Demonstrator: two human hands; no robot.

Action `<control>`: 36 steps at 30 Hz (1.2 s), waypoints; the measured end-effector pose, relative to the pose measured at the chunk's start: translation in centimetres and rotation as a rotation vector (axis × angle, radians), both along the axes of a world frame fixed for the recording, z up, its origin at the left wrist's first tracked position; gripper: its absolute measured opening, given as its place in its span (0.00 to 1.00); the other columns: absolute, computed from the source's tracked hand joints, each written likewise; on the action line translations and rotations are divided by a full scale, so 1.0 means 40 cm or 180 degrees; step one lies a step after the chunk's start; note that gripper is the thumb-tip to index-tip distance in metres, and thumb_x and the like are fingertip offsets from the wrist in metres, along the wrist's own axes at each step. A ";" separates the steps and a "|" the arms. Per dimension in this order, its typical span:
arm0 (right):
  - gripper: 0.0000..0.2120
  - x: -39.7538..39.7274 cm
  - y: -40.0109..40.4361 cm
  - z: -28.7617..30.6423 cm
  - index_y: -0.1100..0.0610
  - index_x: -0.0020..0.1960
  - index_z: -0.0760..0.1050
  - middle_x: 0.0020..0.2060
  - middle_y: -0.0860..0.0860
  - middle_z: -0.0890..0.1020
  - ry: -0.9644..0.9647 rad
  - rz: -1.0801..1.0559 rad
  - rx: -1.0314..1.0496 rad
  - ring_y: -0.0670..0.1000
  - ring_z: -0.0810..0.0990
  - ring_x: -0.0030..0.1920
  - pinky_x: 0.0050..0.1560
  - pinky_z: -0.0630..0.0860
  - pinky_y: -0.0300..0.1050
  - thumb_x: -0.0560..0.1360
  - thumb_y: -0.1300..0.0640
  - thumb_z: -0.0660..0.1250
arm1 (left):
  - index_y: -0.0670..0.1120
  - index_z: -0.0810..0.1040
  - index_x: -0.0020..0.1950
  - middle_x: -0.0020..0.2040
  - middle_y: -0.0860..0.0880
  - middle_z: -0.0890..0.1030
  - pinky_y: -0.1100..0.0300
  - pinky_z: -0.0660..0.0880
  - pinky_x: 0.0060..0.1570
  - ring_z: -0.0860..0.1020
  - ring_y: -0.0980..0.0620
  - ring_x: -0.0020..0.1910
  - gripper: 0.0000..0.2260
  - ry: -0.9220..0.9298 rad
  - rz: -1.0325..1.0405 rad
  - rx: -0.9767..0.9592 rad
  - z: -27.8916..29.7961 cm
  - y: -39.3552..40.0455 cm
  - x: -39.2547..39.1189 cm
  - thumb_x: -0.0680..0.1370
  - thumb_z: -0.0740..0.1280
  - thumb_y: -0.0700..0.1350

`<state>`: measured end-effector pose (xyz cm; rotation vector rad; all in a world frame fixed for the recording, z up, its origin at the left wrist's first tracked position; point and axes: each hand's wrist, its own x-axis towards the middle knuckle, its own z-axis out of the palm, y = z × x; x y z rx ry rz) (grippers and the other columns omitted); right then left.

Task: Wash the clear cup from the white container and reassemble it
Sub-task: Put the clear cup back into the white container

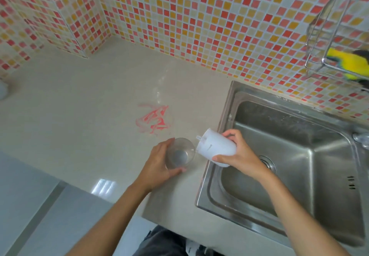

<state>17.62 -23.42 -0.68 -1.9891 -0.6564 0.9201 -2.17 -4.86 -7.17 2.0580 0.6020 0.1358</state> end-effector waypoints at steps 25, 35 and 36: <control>0.44 -0.122 0.205 0.044 0.39 0.73 0.56 0.68 0.48 0.63 -0.1939 0.0826 -0.0275 0.51 0.69 0.65 0.64 0.69 0.45 0.64 0.50 0.76 | 0.55 0.65 0.72 0.65 0.58 0.74 0.63 0.69 0.62 0.71 0.59 0.64 0.39 -0.0605 0.0189 -0.0389 -0.004 -0.001 0.078 0.65 0.79 0.53; 0.46 -0.138 0.214 -0.017 0.51 0.72 0.57 0.64 0.50 0.65 -0.1397 0.0316 -0.0246 0.49 0.69 0.61 0.57 0.64 0.37 0.62 0.52 0.79 | 0.55 0.74 0.65 0.53 0.58 0.80 0.69 0.72 0.50 0.77 0.63 0.49 0.26 -0.0587 0.0308 -0.0150 0.001 0.001 0.086 0.68 0.76 0.49; 0.46 -0.137 0.214 -0.019 0.50 0.72 0.57 0.63 0.50 0.65 -0.1370 0.0305 -0.0236 0.49 0.69 0.61 0.57 0.64 0.37 0.62 0.52 0.79 | 0.54 0.75 0.64 0.52 0.58 0.80 0.70 0.71 0.49 0.77 0.64 0.48 0.25 -0.0591 0.0284 -0.0142 0.001 0.002 0.086 0.68 0.76 0.48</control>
